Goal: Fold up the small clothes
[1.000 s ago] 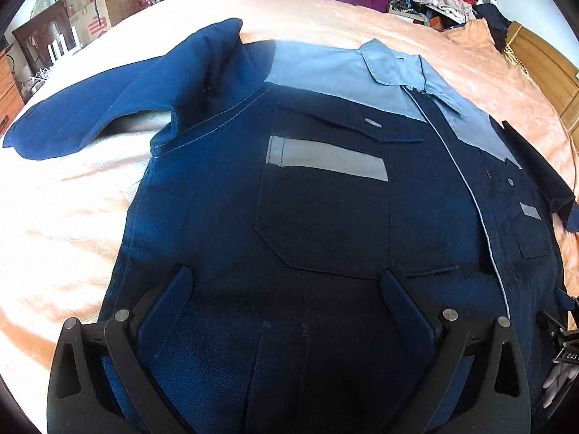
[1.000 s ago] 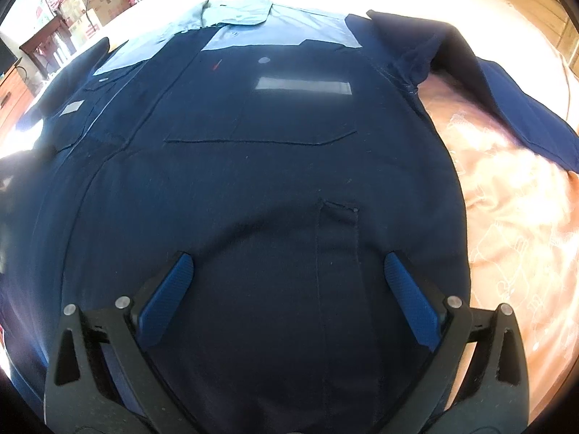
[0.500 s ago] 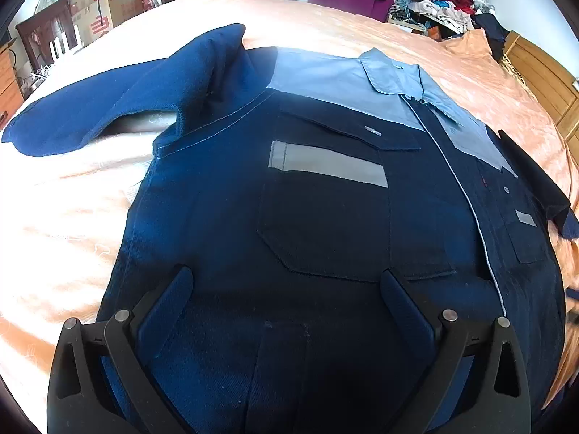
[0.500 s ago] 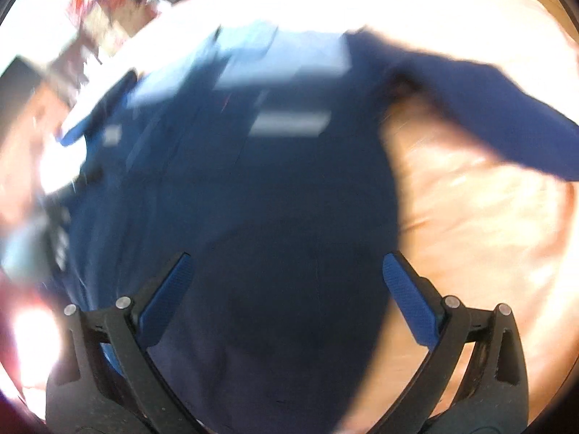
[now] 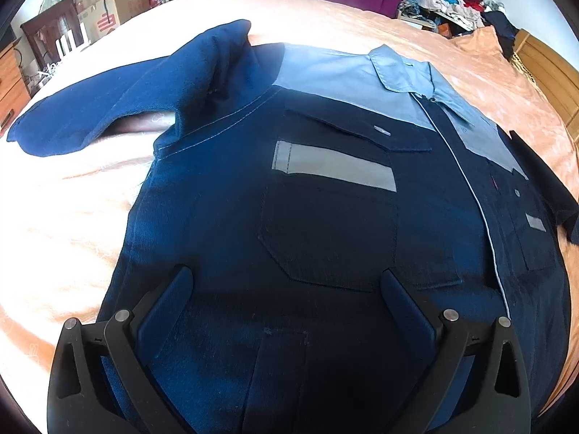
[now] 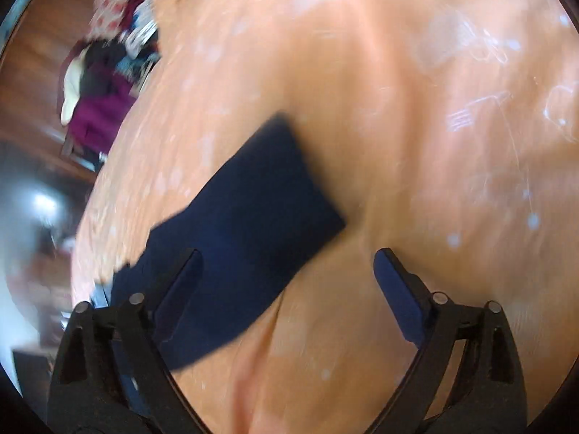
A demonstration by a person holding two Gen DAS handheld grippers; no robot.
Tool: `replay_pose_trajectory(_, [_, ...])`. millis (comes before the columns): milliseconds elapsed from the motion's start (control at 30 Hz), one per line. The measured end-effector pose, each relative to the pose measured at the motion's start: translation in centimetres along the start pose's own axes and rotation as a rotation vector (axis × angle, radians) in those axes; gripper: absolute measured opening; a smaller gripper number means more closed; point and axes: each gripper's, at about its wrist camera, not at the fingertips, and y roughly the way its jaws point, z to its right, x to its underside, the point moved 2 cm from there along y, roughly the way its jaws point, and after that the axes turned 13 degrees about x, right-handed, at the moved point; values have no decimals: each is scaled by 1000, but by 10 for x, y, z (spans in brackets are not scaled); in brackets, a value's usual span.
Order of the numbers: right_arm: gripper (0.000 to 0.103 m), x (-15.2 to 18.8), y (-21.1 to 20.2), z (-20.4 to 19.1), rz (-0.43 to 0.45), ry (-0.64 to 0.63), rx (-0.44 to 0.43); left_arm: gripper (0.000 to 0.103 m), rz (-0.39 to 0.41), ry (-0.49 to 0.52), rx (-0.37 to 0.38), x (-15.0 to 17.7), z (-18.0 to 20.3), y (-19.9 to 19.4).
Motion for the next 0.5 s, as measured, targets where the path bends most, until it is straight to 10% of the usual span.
replay_pose_trajectory(267, [76,-24,18,-8,5,-12,-60,103,-2,2,-29,-1,3,1])
replay_pose_trajectory(333, [60,-21,18,-7,14,-17,-61,103,-1,3,-36,-1,4,1])
replay_pose_trajectory(400, [9,-17,9,-9,12,-2,-129,103,-2,3,-42,-2,5,1])
replay_pose_trajectory(500, [5,-12,-34,-58,87,-68,-241,96,10,-10,-35,-5,6,-6])
